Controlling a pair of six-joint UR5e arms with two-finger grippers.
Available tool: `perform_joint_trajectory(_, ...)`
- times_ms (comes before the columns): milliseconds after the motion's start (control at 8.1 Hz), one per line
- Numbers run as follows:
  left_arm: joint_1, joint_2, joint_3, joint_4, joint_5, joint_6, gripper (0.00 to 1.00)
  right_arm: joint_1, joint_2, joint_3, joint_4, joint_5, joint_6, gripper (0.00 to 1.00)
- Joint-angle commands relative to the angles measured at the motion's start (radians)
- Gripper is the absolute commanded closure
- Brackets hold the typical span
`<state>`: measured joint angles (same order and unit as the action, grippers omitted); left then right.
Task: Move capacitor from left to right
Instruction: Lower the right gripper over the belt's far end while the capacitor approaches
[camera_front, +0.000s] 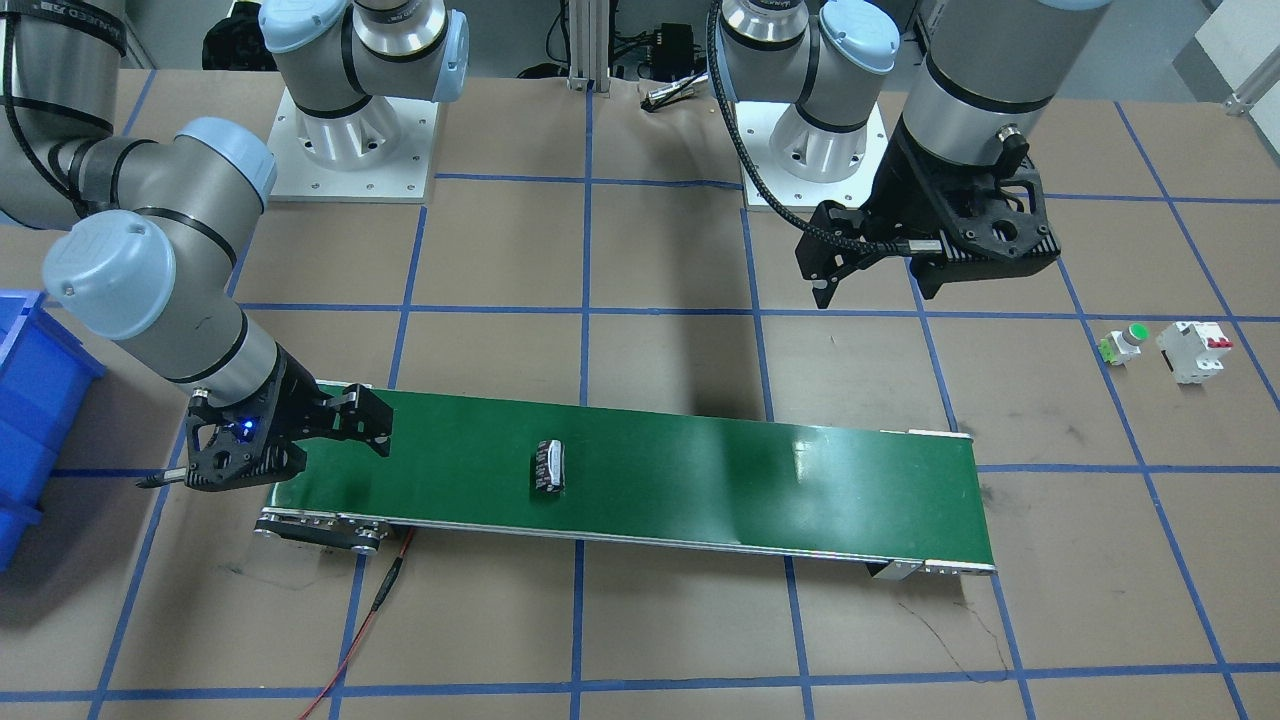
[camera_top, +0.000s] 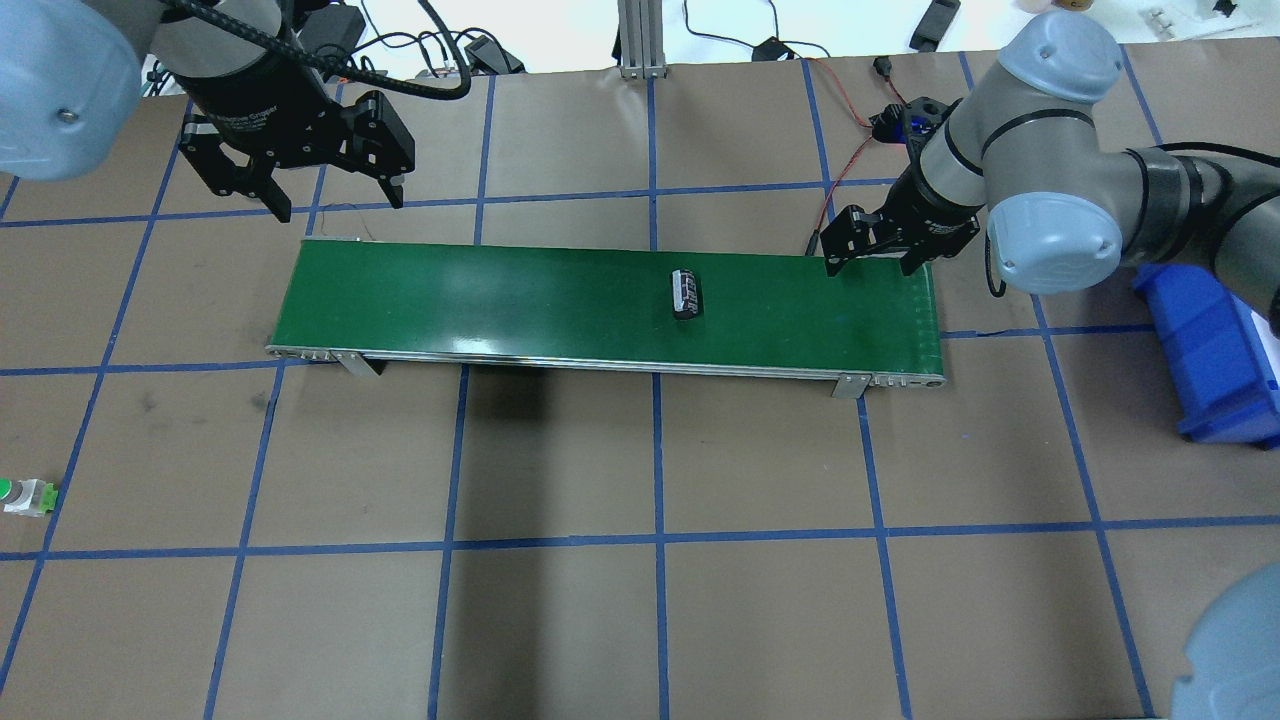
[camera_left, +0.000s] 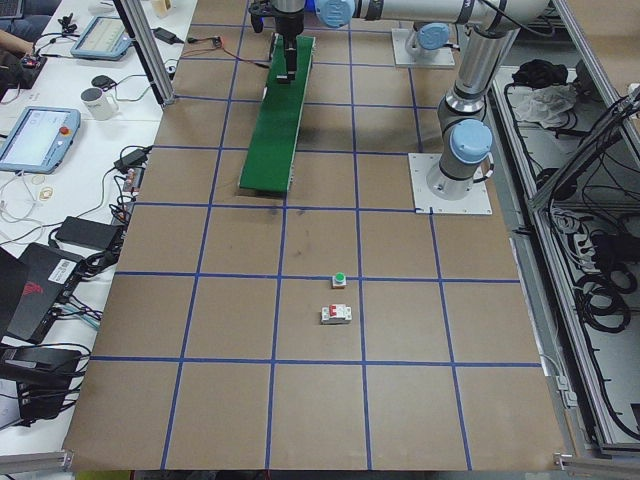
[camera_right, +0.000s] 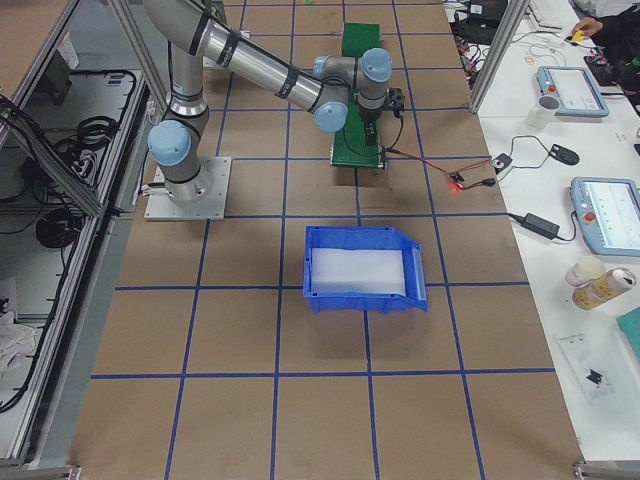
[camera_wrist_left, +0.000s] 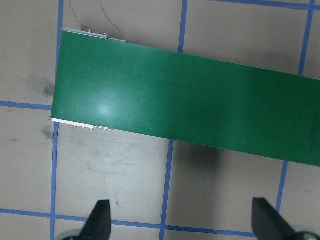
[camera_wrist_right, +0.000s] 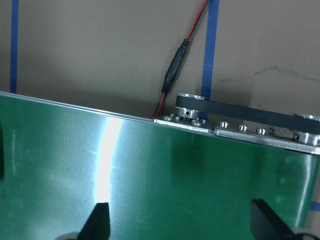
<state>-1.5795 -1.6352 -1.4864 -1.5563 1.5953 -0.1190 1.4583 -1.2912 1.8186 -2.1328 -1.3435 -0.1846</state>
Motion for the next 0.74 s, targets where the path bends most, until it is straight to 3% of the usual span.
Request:
perform_joint_trajectory(0,0.001,0.000,0.000,0.001,0.000,0.001,0.00,0.004,0.007,-0.001,-0.029,0.000,0.004,0.00)
perform_joint_trajectory(617,0.001,0.000,0.000,0.008,0.000,-0.005,0.00,0.033,0.013,-0.001,-0.030,0.000,0.068,0.00)
